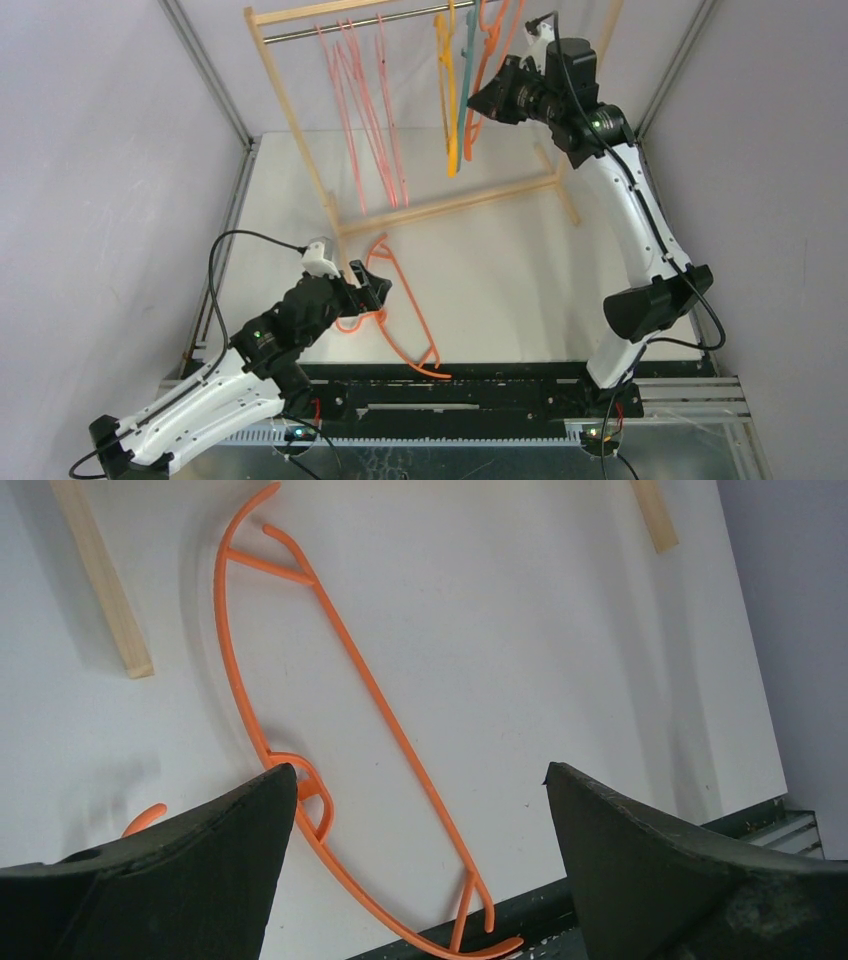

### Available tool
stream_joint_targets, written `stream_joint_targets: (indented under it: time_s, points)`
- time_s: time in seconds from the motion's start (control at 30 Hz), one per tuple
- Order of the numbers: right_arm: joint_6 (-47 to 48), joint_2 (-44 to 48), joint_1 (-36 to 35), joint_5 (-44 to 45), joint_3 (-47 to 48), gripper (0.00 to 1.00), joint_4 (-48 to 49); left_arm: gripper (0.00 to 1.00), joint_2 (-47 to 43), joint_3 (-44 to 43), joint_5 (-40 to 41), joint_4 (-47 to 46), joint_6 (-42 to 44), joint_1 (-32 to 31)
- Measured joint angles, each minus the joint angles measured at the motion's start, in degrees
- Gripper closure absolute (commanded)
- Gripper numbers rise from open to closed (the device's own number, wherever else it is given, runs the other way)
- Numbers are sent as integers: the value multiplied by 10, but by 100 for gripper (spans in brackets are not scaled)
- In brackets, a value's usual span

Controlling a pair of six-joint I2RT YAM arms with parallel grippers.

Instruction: Organize the hangers

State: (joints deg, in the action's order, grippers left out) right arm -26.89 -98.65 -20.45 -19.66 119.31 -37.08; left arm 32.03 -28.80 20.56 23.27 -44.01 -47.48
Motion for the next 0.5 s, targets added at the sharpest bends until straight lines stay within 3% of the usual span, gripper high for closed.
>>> stream_joint_targets:
  time_s: [0.07, 0.23, 0.37, 0.5]
  points:
    - [10, 6, -6, 12, -5, 56, -8, 0, 1, 0, 1, 0, 0, 0]
    - [33, 38, -15, 57, -32, 37, -57, 0, 21, 0, 2, 0, 5, 0]
    - [53, 99, -14, 104, -62, 25, -80, 0, 48, -5, 2, 0, 10, 0]
    - [75, 178, -14, 141, -84, 22, -92, 0, 75, -22, 2, -1, 17, 0]
